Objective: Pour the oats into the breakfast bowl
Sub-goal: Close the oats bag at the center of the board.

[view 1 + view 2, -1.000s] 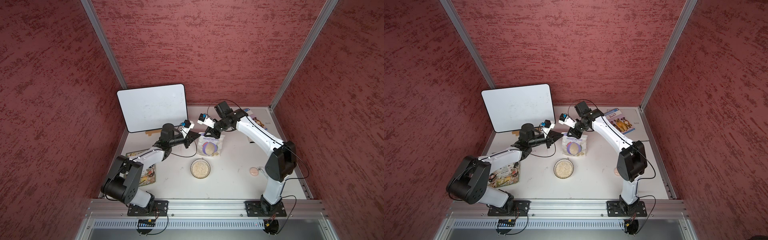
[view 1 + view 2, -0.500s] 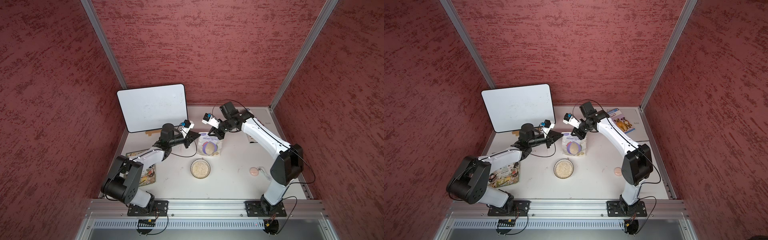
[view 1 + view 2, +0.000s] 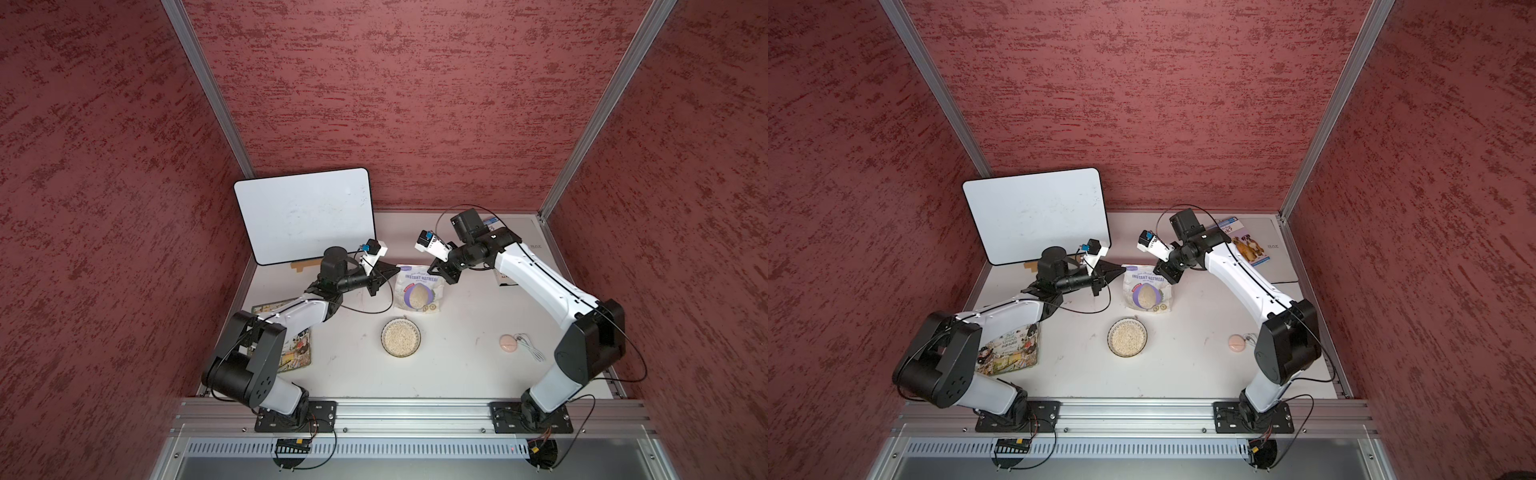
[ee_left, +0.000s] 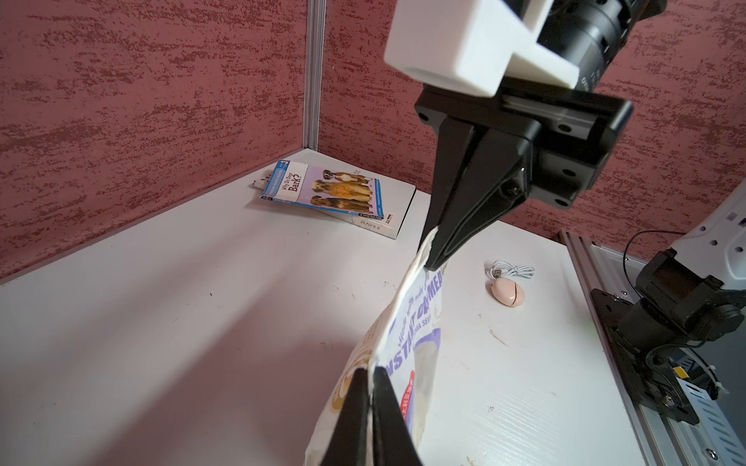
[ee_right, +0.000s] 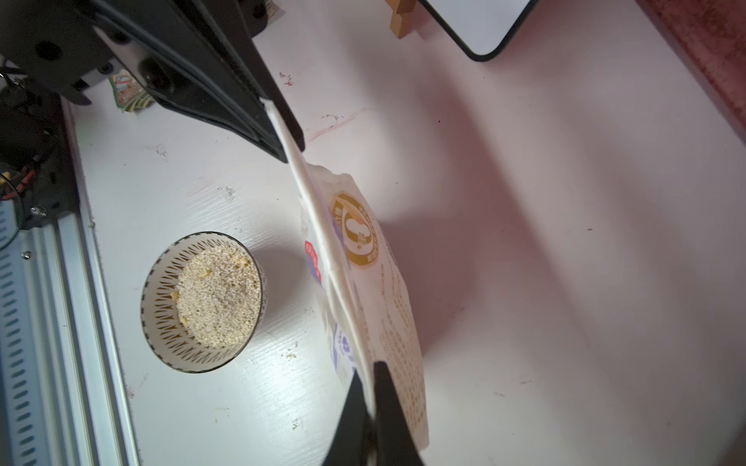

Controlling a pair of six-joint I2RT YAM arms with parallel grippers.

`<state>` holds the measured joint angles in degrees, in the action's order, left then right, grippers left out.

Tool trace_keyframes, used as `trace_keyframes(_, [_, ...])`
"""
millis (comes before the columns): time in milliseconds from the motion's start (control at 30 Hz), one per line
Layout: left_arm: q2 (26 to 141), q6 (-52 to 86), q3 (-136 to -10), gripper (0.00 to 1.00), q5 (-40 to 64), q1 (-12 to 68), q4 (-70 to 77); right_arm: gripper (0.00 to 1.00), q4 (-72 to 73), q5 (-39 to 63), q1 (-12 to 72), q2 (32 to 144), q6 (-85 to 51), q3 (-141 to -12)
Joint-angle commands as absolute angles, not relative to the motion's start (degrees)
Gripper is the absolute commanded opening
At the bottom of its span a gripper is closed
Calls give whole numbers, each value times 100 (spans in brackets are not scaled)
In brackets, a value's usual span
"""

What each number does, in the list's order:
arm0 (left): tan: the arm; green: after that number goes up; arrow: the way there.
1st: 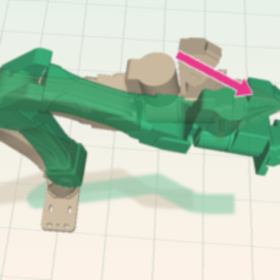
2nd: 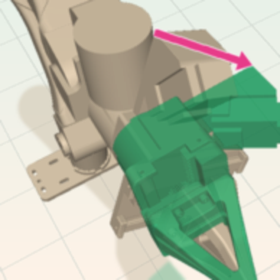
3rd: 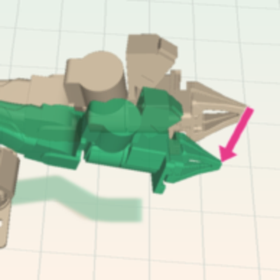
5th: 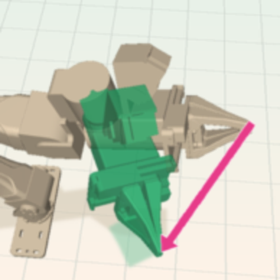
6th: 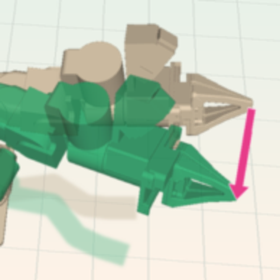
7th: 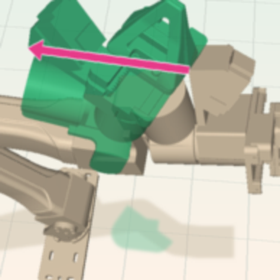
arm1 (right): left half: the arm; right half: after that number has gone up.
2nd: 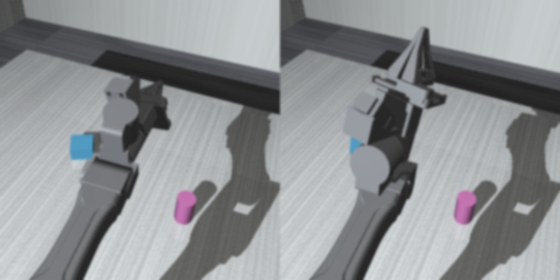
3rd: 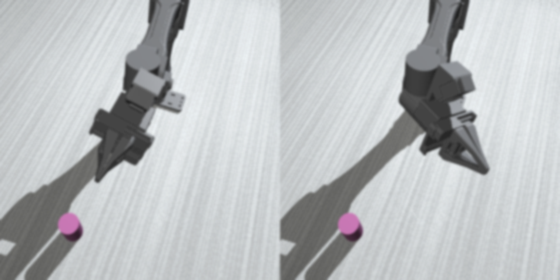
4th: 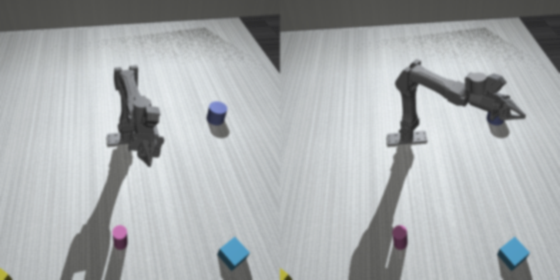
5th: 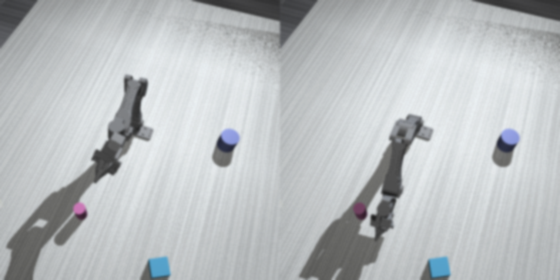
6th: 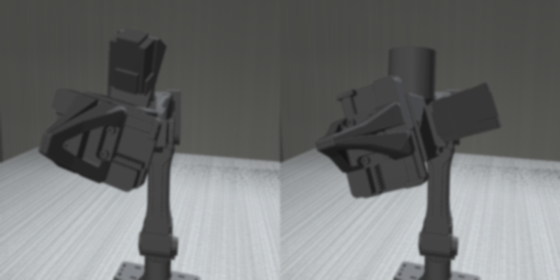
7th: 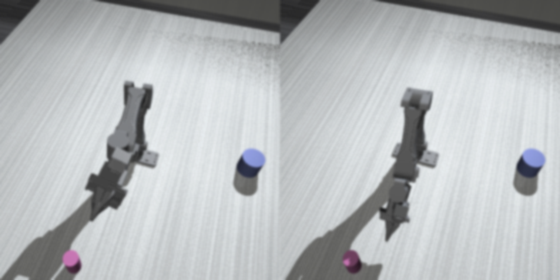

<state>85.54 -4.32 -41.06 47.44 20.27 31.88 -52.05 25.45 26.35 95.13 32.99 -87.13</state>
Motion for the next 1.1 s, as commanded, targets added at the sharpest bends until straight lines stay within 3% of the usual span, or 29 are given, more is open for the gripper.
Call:
trace_keyframes(0, [8471,-370,-4061,0,4670,1977,3349,0,-5145,2417,2505,9326,3251,-8650])
trace_keyframes(67, [8473,-369,-4061,0,4667,1967,3356,1,-5167,2352,2505,9314,3248,-8623])
trace_keyframes(133, [8466,-369,-4061,0,4652,1967,3357,18,-5124,2247,2492,9248,3228,-8564])
trace_keyframes(233, [8463,-369,-4052,0,4634,1960,3357,22,-5090,2174,2420,9104,3179,-8458])
trace_keyframes(333, [8464,-369,-4052,0,4640,1960,3357,16,-5057,2250,2344,9020,3171,-8363])
trace_keyframes(400, [8479,-362,-4055,0,4648,1960,3366,1,-5065,2232,2347,9061,3168,-8390])
trace_keyframes(533, [8473,-328,-4052,0,4632,1959,3382,0,-5073,2241,2342,9074,3145,-8421])
trace_keyframes(600, [8464,-289,-4044,6,4592,1970,3407,22,-4979,2216,2344,8978,3085,-8361])
trace_keyframes(767, [8407,-259,-4035,21,4460,2027,3401,38,-4866,2288,2347,8703,2948,-8225])
trace_keyframes(833, [8337,-272,-4027,27,4362,2066,3344,51,-4819,2330,2347,8598,2888,-8187])
trace_keyframes(933, [8148,-305,-4025,41,4253,2151,3199,57,-4731,2394,2342,8388,2761,-8113])
trace_keyframes(1067, [7835,-231,-3985,50,4082,2208,3029,58,-4405,2312,2347,7939,2531,-7924])
